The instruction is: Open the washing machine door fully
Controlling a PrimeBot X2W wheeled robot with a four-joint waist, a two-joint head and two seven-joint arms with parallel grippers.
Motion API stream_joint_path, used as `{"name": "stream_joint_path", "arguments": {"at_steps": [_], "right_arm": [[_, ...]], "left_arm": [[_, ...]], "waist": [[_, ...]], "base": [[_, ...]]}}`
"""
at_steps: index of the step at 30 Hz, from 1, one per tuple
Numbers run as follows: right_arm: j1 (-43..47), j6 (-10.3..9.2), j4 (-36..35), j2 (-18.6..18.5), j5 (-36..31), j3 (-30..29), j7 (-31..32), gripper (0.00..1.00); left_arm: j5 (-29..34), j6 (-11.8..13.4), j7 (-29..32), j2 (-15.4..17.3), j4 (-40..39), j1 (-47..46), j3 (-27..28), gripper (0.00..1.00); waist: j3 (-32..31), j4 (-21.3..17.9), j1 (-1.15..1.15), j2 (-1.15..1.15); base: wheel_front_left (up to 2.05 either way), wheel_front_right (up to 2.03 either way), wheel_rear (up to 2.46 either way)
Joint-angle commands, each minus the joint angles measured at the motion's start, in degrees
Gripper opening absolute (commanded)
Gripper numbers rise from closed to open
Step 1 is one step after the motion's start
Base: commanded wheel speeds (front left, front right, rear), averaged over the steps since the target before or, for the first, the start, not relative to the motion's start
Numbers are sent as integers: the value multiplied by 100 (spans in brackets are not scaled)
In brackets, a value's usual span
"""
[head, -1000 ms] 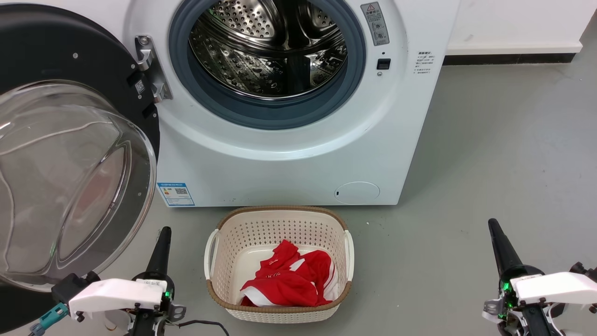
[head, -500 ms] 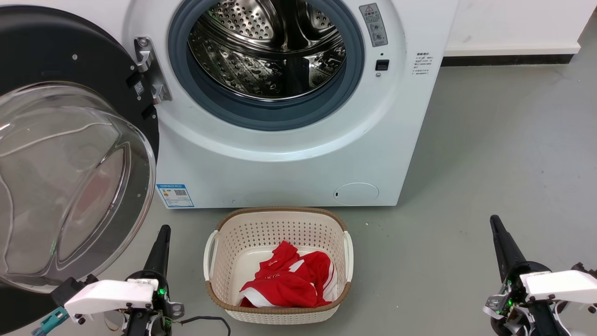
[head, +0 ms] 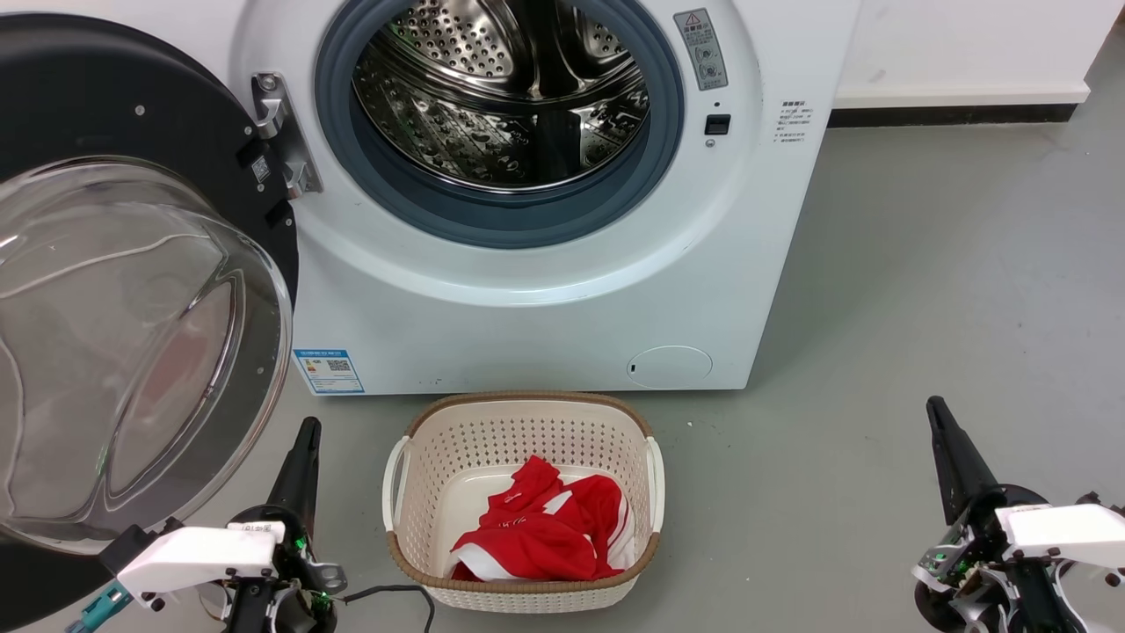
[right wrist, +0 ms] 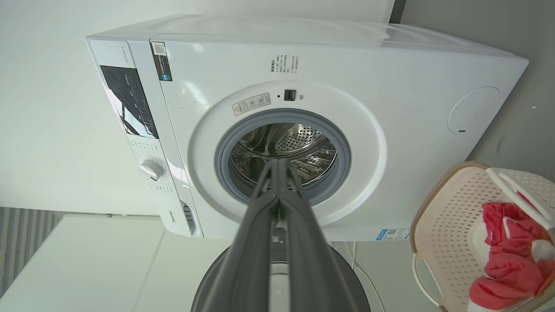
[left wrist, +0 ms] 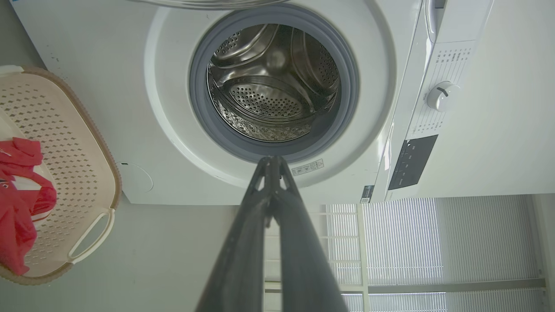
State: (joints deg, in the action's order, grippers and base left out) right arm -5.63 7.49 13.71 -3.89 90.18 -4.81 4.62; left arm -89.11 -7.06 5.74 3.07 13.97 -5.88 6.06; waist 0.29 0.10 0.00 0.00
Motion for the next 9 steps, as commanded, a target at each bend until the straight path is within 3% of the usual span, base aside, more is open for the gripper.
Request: {"name": "stream_joint_path", "arguments": {"at_steps": [1,9], "right_arm": [[-47,0,17,-5,107,-16,41,0],[-82,0,34,5,344,-49,93,0]], "left_arm": [[-98,-37,33,-8,4,-51,32,0],[-334,-60,100,-29,15,-58,67,0]], "waist": [[-2,-1,0,0],[-12,-10,0,0]], "base": [[0,0,0],[0,0,0]]}}
